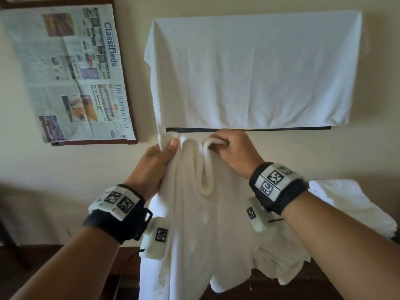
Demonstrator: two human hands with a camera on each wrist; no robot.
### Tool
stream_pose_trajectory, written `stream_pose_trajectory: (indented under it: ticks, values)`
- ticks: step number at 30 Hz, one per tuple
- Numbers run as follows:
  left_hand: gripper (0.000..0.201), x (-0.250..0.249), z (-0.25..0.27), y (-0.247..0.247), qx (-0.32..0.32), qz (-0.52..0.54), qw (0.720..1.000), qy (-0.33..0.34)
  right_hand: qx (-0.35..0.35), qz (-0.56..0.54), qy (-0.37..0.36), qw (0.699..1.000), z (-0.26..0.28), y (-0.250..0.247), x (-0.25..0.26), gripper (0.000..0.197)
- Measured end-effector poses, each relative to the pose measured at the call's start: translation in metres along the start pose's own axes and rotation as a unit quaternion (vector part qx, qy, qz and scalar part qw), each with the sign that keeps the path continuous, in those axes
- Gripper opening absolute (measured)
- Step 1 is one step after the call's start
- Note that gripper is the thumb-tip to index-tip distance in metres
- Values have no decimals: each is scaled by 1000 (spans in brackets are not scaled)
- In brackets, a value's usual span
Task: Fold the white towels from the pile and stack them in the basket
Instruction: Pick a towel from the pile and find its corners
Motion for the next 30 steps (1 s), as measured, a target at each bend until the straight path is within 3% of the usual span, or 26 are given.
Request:
stream_pose_trajectory:
  ticks: [5, 7, 11, 15, 18, 21, 23, 26, 30]
  values:
    - [44, 10, -6, -28, 30, 21, 999, -19, 16, 26, -3, 1000, -10, 46, 49, 19]
    - [50, 7, -11, -45, 38, -33, 999, 10, 67, 17, 41, 997, 6, 68, 46, 19]
    - [50, 0, -13, -74, 49, -79, 994, 49, 155, 158, 118, 968, 56, 112, 10, 20]
    - [37, 4, -18, -120, 41, -45, 998, 22, 112, 125, 299, 939, 119, 118, -55, 29]
    - [31, 3, -19, -159, 8, -10, 1000, 7, 58, 175, 341, 922, 137, 110, -78, 33]
    - [34, 9, -20, -184, 12, -11, 1000, -10, -15, 166, 306, 937, 105, 116, -54, 22]
    - [38, 17, -21, -194, 23, -22, 999, -29, -51, 109, 264, 957, 72, 129, -18, 29]
    - [44, 27, -20, -188, 68, -20, 997, -41, -33, 63, 115, 991, 28, 158, 54, 29]
    - [39, 37, -17, -170, 87, 31, 993, -77, -20, 120, -7, 993, 5, 180, 107, 9]
Point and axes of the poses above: each hand's wrist, its own z-axis away from the middle knuckle, its own y-axis out of the palm, x = y × z, the point moved 7 cm from there along -z, towards the middle knuckle, and after that the axes turned 8 degrees about -x, right-handed, at the moved point
